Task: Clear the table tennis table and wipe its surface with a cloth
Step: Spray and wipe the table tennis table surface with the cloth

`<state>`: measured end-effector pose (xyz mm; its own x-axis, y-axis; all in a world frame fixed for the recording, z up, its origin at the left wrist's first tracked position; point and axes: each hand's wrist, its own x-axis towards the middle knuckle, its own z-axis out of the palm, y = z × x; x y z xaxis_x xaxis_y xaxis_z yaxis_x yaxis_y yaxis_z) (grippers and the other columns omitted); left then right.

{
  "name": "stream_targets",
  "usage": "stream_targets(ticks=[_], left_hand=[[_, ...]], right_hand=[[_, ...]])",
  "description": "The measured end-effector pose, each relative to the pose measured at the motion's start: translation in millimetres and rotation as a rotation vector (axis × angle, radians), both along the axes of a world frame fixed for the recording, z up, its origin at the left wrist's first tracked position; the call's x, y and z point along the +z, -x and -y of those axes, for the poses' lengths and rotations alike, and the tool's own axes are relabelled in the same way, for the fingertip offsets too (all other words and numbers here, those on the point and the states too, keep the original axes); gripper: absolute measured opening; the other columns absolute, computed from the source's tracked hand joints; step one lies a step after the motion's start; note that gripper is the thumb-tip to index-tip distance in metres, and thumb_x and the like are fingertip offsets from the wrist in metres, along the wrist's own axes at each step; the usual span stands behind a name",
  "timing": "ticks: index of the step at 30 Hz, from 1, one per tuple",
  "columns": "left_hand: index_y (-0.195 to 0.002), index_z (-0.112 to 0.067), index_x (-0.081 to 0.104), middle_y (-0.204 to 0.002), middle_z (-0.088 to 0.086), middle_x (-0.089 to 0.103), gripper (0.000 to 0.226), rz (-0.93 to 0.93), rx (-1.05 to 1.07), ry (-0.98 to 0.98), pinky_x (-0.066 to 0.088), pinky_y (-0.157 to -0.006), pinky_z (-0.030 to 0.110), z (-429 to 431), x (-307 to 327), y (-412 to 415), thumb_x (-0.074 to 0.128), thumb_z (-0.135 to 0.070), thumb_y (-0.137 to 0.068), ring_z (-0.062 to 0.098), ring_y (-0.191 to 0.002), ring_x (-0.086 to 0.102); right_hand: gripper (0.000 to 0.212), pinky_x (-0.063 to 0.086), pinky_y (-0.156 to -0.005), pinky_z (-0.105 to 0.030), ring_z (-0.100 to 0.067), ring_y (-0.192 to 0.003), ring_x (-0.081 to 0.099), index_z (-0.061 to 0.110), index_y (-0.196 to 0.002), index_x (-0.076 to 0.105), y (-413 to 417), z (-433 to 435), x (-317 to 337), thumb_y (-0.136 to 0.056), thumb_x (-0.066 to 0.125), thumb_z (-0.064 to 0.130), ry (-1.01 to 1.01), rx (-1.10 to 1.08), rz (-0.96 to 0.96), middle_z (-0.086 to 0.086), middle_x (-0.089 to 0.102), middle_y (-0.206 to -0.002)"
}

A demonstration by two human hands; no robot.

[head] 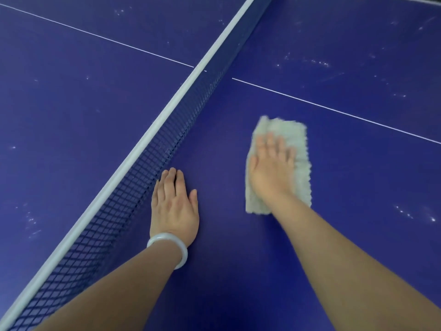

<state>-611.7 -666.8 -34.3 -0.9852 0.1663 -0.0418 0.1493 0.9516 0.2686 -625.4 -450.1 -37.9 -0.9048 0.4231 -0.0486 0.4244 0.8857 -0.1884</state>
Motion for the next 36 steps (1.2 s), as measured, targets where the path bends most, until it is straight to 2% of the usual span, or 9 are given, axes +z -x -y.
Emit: stream_targets(ticks=[3, 8, 15, 19, 22, 28, 30, 34, 36], left_hand=[[-0.155, -0.009, 0.020, -0.162, 0.007, 0.016, 0.060, 0.010, 0.000, -0.009, 0.007, -0.123, 0.038, 0, -1, 0, 0.026, -0.039, -0.102, 0.022, -0.152, 0.008], [-0.155, -0.010, 0.019, -0.163, 0.006, 0.015, 0.060, 0.026, 0.000, -0.019, 0.007, -0.124, 0.039, 2, -1, 1, 0.027, -0.039, -0.103, 0.021, -0.152, 0.006], [-0.151, -0.001, 0.028, -0.159, 0.014, 0.022, 0.056, -0.002, -0.028, -0.091, 0.013, -0.123, 0.046, -5, 0, -4, 0.038, -0.029, -0.103, 0.027, -0.150, 0.012], [-0.144, 0.000, 0.042, -0.152, 0.017, 0.036, 0.054, -0.078, -0.261, -0.137, 0.020, -0.121, 0.046, -63, -2, -37, 0.032, -0.034, -0.103, 0.031, -0.145, 0.028], [-0.148, -0.003, 0.038, -0.155, 0.016, 0.035, 0.065, -0.066, -0.301, -0.034, 0.016, -0.121, 0.044, -101, -8, -62, 0.020, -0.044, -0.100, 0.030, -0.147, 0.027], [-0.151, -0.003, 0.032, -0.158, 0.016, 0.030, 0.067, -0.089, -0.286, 0.129, 0.016, -0.119, 0.047, -106, -14, -67, 0.017, -0.045, -0.101, 0.031, -0.149, 0.022], [-0.151, -0.004, 0.031, -0.158, 0.015, 0.030, 0.066, -0.088, -0.285, 0.146, 0.015, -0.120, 0.046, -107, -15, -68, 0.016, -0.045, -0.101, 0.030, -0.149, 0.021], [-0.150, -0.003, 0.035, -0.156, 0.017, 0.033, 0.066, -0.101, -0.285, 0.170, 0.015, -0.119, 0.047, -106, -14, -67, 0.017, -0.043, -0.101, 0.031, -0.148, 0.024], [-0.150, -0.003, 0.034, -0.156, 0.017, 0.033, 0.066, -0.102, -0.284, 0.178, 0.014, -0.119, 0.046, -107, -15, -67, 0.016, -0.043, -0.101, 0.031, -0.148, 0.023]], right_hand=[[0.056, -0.002, -0.123, -0.048, -0.020, -0.153, -0.003, 0.027, -0.158, 0.006, -33, 13, -1, -0.103, 0.010, 0.040, -0.044, 0.378, 0.006, 0.004, 0.003, -0.166], [0.057, -0.007, -0.122, -0.048, -0.019, -0.152, -0.010, 0.028, -0.158, 0.000, -46, -52, -4, -0.103, 0.009, 0.039, -0.033, -0.076, 0.038, 0.004, -0.004, -0.166], [0.058, -0.007, -0.122, -0.049, -0.020, -0.152, -0.012, 0.026, -0.158, -0.002, -45, -50, -2, -0.102, 0.006, 0.039, -0.037, -0.088, 0.042, 0.003, -0.007, -0.165], [0.058, -0.008, -0.122, -0.049, -0.020, -0.151, -0.014, 0.025, -0.158, -0.003, -45, -51, -3, -0.103, 0.008, 0.039, -0.010, -0.082, 0.041, 0.003, -0.010, -0.165], [0.057, -0.008, -0.122, -0.048, -0.020, -0.151, -0.014, 0.025, -0.158, -0.002, -43, -56, 0, -0.103, 0.010, 0.038, -0.004, -0.037, 0.035, 0.003, -0.009, -0.165], [0.056, -0.005, -0.123, -0.045, -0.017, -0.152, -0.009, 0.028, -0.158, 0.003, -77, -82, -1, -0.104, 0.013, 0.039, -0.031, 0.135, -0.009, 0.005, -0.002, -0.166], [0.056, -0.005, -0.123, -0.047, -0.018, -0.152, -0.008, 0.029, -0.158, 0.005, -83, -102, -1, -0.104, 0.015, 0.040, -0.032, 0.073, 0.013, 0.005, -0.001, -0.166], [0.055, -0.010, -0.120, -0.054, -0.027, -0.151, -0.011, 0.038, -0.157, 0.003, -47, -165, 4, -0.102, 0.012, 0.044, 0.003, -0.267, 0.096, -0.001, -0.005, -0.166], [0.056, -0.011, -0.118, -0.057, -0.031, -0.151, -0.012, 0.037, -0.157, 0.002, -20, -177, 7, -0.102, 0.011, 0.044, 0.035, -0.316, 0.135, -0.002, -0.006, -0.166]])
